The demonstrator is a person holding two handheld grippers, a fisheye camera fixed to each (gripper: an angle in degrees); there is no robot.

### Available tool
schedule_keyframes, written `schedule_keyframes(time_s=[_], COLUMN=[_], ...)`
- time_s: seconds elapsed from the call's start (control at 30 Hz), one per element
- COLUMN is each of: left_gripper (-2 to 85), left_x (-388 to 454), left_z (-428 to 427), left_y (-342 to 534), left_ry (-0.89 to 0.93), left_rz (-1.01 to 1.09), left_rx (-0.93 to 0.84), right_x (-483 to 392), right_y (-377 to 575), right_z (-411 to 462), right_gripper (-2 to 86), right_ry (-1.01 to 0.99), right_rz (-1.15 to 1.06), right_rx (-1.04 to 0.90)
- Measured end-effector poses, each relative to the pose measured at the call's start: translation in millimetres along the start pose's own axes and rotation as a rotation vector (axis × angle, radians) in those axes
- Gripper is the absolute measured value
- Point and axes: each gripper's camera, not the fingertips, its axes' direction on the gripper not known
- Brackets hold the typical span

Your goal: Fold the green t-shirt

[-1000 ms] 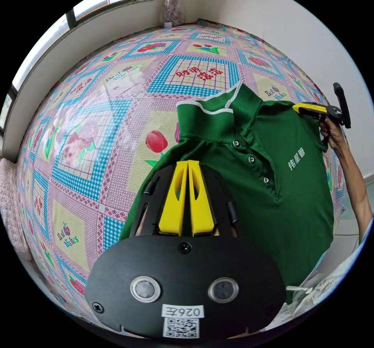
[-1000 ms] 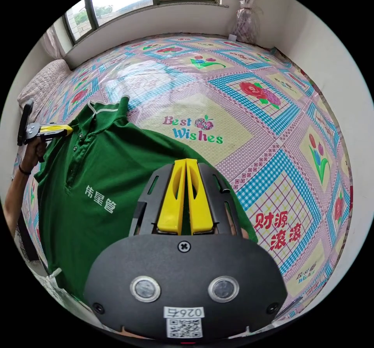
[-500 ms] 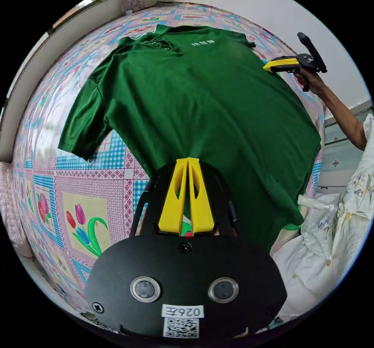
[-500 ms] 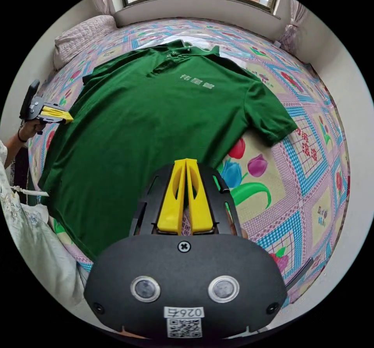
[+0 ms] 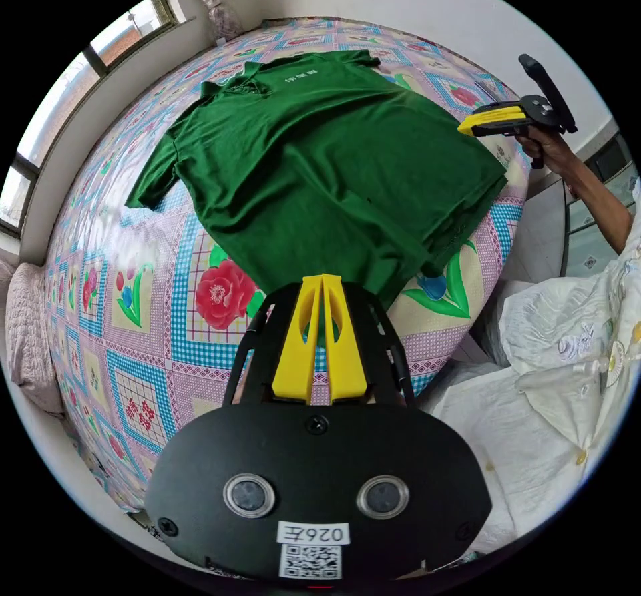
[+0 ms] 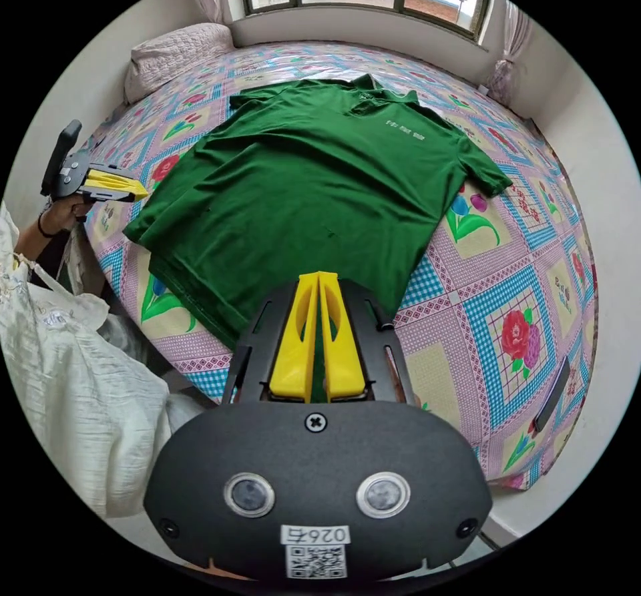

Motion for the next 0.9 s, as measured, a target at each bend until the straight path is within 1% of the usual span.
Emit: schedule_keyframes(time_s=[0.03,0.07,0.1,0.13,0.17,0.2,0.27,0.3,0.37,0.47,0.53,0.6,0.63,0.67,0.7,0.73,0.77,0.8,0.9], left_gripper=[-0.7,-0.7,-0.7,-0.7,-0.7,-0.7,-0.7,-0.7,-0.7,-0.8,-0.8,-0.8,-0.8,-0.8,-0.8,-0.8,-0.8,-0.8,-0.7], left_x=[7,12,14,14,9,6,-8,-10,-17,-19,-20,-21,-23,-27,-28,-30,-33,-35,-41], left_z=[9,23,27,20,23,22,19,16,-1,-3,13,37,37,40,43,44,44,41,22], left_y=[7,15,22,37,47,54,76,81,87,76,64,61,68,78,84,98,111,117,142], left_ry=[-0.005,-0.009,-0.017,-0.021,-0.002,0.01,0.038,0.037,0.037,0.057,0.08,0.101,0.108,0.125,0.133,0.14,0.142,0.142,0.13], left_rz=[0.016,0.032,0.033,0.018,-0.011,-0.028,-0.102,-0.118,-0.164,-0.154,-0.131,-0.116,-0.128,-0.149,-0.156,-0.183,-0.225,-0.247,-0.357], left_rx=[-0.039,-0.126,-0.154,-0.087,-0.151,-0.165,-0.21,-0.203,-0.132,-0.038,-0.053,-0.123,-0.093,-0.125,-0.146,-0.128,-0.137,-0.128,-0.022], right_x=[-4,-5,-4,0,10,16,38,41,44,30,25,26,27,30,33,39,47,50,65], right_y=[7,17,24,39,57,65,92,96,101,79,63,59,67,82,90,105,120,127,158], right_z=[9,20,27,31,26,26,16,12,-6,-11,2,22,33,27,29,24,24,21,-3], right_gripper=[-0.9,-0.9,-0.9,-0.9,-0.9,-0.9,-0.9,-0.9,-0.9,-0.9,-0.9,-0.9,-0.9,-0.9,-0.9,-0.9,-0.9,-0.8,-0.5], right_ry=[-0.029,-0.033,-0.024,-0.022,-0.02,-0.021,-0.004,-0.002,-0.01,-0.006,0.009,0.014,0.028,0.028,0.024,0.004,0.007,0.015,0.033], right_rz=[-0.006,-0.004,-0.001,0.005,0.058,0.076,0.186,0.202,0.232,0.186,0.162,0.135,0.121,0.148,0.159,0.198,0.248,0.267,0.386], right_rx=[-0.026,-0.071,-0.107,-0.127,-0.126,-0.151,-0.191,-0.182,-0.119,-0.028,-0.022,-0.074,-0.121,-0.059,-0.104,-0.095,-0.151,-0.149,-0.041])
